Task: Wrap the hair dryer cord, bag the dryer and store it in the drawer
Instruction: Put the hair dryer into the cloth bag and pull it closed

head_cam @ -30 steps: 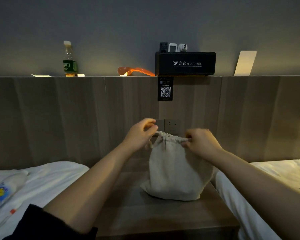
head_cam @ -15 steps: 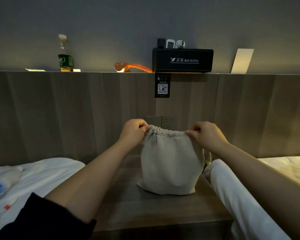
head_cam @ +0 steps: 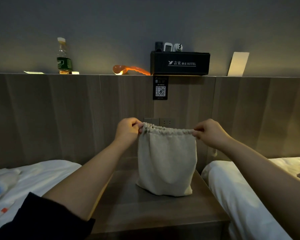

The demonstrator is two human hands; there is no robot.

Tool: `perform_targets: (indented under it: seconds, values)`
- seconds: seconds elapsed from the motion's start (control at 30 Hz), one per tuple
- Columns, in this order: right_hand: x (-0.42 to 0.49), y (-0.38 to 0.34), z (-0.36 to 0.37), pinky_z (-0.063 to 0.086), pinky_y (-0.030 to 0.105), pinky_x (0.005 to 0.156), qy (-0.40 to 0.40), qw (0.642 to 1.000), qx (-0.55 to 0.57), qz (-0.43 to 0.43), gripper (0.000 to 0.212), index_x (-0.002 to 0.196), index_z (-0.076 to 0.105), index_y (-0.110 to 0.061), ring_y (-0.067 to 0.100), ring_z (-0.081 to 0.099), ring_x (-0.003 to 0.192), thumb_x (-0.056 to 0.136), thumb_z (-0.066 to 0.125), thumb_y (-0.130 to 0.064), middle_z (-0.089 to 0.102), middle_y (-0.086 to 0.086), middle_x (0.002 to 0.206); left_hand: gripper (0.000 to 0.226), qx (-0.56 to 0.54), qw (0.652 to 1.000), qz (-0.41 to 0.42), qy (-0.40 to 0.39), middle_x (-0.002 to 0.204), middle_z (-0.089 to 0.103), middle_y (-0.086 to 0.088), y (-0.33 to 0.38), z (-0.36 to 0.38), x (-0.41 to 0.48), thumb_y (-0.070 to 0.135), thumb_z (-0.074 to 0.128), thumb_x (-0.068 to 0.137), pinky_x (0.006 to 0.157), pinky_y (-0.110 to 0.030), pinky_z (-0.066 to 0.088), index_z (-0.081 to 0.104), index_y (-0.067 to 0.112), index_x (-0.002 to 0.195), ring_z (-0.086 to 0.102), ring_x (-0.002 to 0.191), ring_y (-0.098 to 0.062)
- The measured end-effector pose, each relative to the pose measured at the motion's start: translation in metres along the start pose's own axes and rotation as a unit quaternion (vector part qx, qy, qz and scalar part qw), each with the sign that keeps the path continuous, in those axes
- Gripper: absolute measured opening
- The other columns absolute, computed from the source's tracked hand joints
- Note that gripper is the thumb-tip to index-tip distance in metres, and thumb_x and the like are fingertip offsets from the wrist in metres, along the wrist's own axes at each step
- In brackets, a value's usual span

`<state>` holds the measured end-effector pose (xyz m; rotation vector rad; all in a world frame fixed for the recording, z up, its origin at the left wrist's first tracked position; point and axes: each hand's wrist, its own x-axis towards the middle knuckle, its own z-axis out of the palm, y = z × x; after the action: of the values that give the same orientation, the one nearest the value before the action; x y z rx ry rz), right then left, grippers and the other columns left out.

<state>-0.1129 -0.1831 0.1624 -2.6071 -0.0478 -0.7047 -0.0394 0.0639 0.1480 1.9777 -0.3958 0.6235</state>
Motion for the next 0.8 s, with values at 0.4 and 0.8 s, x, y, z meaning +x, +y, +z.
perform_targets:
  seconds: [0.4,0.8]
  values:
    - [0.011,0.023,0.001,0.041,0.024,0.061,0.259,0.916,0.239,0.190,0.013,0.085,0.071,-0.004,0.012,0.053,0.062,0.086,0.062,-0.014,0.063,0.007,0.076,0.029,-0.241,0.944,-0.180,0.136,0.063,0.056,-0.007,-0.021,-0.010,0.007,0.005,0.049,0.094,0.057,-0.024,0.049,0.057,0.010,0.066,0.056,0.061,-0.013]
    - [0.008,0.006,0.029,0.044,0.029,0.078,-0.002,0.973,0.220,0.064,0.037,0.116,0.058,-0.012,0.018,0.058,0.095,0.091,0.052,-0.038,0.062,0.004,0.106,0.031,-0.486,0.818,-0.291,-0.100,0.110,0.061,-0.022,-0.027,0.001,-0.018,0.017,0.023,0.101,0.088,-0.046,0.047,0.044,0.011,0.079,0.062,0.100,-0.033]
